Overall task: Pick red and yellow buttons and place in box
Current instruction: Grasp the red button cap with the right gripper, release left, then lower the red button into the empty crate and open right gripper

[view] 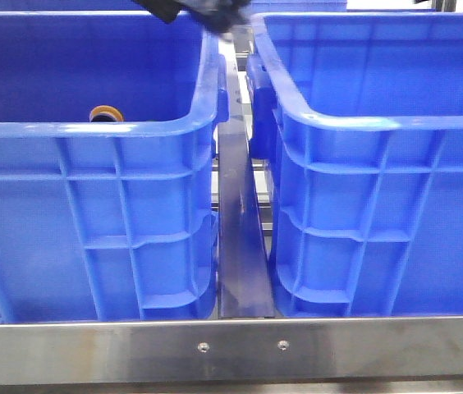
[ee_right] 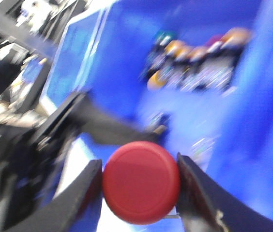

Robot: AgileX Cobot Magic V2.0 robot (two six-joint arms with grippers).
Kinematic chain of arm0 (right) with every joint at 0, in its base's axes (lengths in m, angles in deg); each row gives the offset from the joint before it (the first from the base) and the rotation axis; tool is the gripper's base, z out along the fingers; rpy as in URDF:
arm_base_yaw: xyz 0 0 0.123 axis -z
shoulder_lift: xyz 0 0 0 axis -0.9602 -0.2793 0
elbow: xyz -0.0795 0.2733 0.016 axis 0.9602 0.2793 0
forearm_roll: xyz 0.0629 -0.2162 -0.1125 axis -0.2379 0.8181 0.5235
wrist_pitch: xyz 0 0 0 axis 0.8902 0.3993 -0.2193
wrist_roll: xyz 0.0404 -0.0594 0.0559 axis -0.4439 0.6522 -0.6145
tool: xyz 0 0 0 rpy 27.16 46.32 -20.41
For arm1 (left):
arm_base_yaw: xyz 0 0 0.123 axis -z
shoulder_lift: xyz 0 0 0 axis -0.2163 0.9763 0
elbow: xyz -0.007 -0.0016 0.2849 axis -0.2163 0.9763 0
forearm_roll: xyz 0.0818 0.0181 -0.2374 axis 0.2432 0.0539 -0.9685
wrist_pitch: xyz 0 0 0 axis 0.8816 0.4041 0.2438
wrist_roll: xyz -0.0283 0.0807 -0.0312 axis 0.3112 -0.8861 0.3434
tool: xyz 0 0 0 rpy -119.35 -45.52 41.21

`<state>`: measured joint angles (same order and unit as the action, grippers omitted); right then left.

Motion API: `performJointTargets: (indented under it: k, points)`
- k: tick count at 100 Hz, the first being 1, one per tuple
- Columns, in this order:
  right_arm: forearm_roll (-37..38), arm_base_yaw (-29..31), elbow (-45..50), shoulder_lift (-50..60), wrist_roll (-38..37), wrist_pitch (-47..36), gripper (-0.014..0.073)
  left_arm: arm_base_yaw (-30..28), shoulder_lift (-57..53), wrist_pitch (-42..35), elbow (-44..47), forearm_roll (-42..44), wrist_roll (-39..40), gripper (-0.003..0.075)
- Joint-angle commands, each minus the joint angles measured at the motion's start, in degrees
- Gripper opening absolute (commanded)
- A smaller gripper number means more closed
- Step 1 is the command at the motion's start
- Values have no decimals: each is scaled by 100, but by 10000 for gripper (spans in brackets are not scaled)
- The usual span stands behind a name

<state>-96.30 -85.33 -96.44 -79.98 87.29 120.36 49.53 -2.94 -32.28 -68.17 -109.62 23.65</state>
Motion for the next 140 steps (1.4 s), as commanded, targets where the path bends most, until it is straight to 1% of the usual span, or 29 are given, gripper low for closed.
performJointTargets:
  k: [1, 18, 28, 40, 47, 55, 70, 86, 99, 130, 140]
  points:
    - [-372, 426, -211, 268, 455, 94, 226, 20, -182, -144, -168, -139, -11, 596]
    - [-301, 1206, -211, 475, 1289, -64, 226, 20, -182, -95, -168, -139, -11, 587]
    - [76, 1428, -204, 511, 1690, -639, 226, 20, -182, -95, -168, -139, -11, 587]
    - [739, 1388, -173, 466, 1727, -1624, 226, 20, -182, -74, -168, -122, -11, 587]
    - [909, 1332, -173, 401, 1727, -2124, 226, 20, -182, -74, -168, -98, -11, 587]
    - [940, 1203, -173, 295, 1752, -2643, 223, 20, -182, -74, -168, -98, -11, 587]
    - [954, 844, -173, -31, 2219, -3568, 223, 20, -182, -74, -168, -98, -11, 587]
    - [818, 628, -219, -474, 2234, -4227, 223, 20, -182, -74, -168, -98, -11, 587]
    - [536, 617, -350, -803, 2234, -4255, 223, 20, -182, -74, -168, -98, -11, 587]
    - [405, 617, -874, -1702, 2234, -4272, 223, 20, -182, -74, -168, -98, -11, 587]
    - [409, 617, -972, -1920, 2234, -4430, 223, 20, -182, -84, -168, -98, -11, 587]
